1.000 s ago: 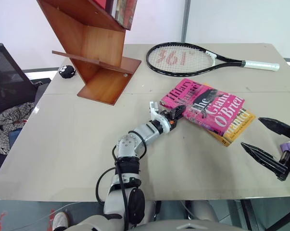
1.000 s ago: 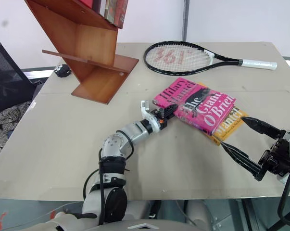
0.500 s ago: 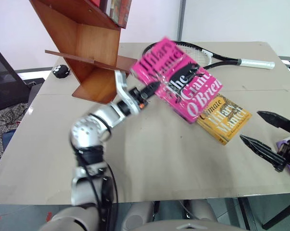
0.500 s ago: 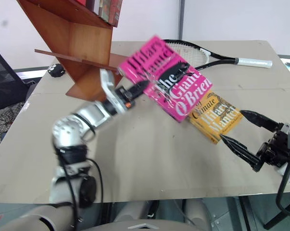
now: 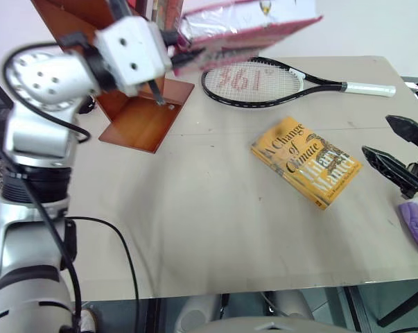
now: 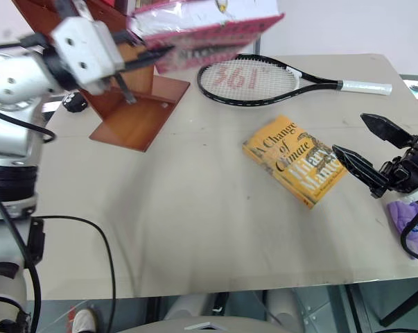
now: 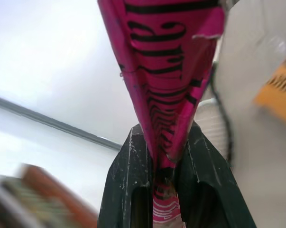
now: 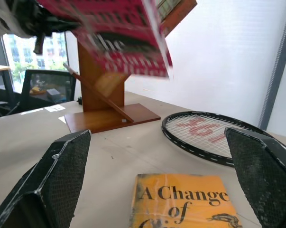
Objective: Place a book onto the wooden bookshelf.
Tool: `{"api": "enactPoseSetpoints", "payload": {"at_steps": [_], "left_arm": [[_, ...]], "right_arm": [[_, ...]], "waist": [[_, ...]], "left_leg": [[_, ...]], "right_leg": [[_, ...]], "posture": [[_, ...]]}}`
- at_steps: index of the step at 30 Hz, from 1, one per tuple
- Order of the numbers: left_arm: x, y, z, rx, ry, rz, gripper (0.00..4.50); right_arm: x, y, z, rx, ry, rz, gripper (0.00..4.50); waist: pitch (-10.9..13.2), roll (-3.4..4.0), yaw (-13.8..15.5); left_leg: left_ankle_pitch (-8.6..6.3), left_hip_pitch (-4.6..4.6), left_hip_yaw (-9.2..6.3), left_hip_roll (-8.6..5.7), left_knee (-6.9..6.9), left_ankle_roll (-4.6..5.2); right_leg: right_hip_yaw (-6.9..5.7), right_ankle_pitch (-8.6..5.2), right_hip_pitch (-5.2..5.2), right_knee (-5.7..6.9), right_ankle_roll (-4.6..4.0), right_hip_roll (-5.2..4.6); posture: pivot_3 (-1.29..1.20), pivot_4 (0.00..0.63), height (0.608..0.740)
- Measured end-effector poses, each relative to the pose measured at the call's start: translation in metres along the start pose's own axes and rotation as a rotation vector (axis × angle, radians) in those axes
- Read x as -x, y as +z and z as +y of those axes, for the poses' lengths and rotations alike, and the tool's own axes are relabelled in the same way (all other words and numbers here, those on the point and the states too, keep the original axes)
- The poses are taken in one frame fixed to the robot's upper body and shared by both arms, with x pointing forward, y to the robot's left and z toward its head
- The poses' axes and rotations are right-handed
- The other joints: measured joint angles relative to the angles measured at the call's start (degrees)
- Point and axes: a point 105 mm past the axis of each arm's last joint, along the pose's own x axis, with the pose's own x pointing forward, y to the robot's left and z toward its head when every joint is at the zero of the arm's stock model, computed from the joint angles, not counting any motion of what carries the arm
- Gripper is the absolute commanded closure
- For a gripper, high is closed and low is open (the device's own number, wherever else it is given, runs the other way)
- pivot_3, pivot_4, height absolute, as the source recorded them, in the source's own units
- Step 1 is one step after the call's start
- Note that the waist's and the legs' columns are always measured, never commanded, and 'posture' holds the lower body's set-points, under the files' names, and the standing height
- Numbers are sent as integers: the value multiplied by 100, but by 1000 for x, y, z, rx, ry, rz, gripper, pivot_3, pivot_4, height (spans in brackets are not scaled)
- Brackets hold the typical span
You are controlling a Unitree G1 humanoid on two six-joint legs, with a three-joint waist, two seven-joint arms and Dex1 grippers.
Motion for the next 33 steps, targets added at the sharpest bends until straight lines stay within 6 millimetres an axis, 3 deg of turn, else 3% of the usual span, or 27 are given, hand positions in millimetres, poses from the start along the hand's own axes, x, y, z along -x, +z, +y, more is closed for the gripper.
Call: {"api": "enactPoseSetpoints", "payload": {"at_steps": [7,10,16,20,24,29,33], "left_arm": [[34,-11,12,-171,-114,167,4413],[56,-26,19,-206,-154,286,4413],[83,-64,19,-187,-213,463,4413],[78,-93,8,-174,-272,507,4413],[78,-112,12,-203,-323,589,4413],[74,-125,18,-189,-340,661,4413],[71,-138,7,-166,-375,705,4413]], "right_arm": [[-9,-6,-10,-28,50,-8,0],[-13,-7,-7,-31,91,-14,0],[-18,1,4,-20,156,-59,0],[-20,5,16,-6,172,-77,0],[-12,3,22,-19,140,-57,0],[-1,10,25,0,72,-60,0],[11,7,28,-16,21,-44,0]], "waist": [[13,11,-59],[17,15,-84],[19,18,-94],[20,15,-57],[18,16,-15],[17,15,-14],[11,25,-41]], "left_leg": [[0,4,-1,1,7,1],[0,4,-4,1,7,1],[0,4,-8,0,12,2],[0,2,-16,-4,20,2],[0,4,-14,-10,24,4],[-2,14,-21,-10,28,8],[-13,46,-13,-10,29,31]], "right_leg": [[-2,0,-6,26,1,14],[-4,-1,-9,32,1,18],[-11,-1,-7,37,2,19],[-22,0,-5,40,3,20],[-20,0,-1,52,4,17],[-26,-1,3,71,4,19],[-10,-3,7,125,5,19]], "posture": [[0,150,740],[0,150,740],[0,150,740],[0,150,740],[0,150,740],[0,150,740],[0,150,740]]}}
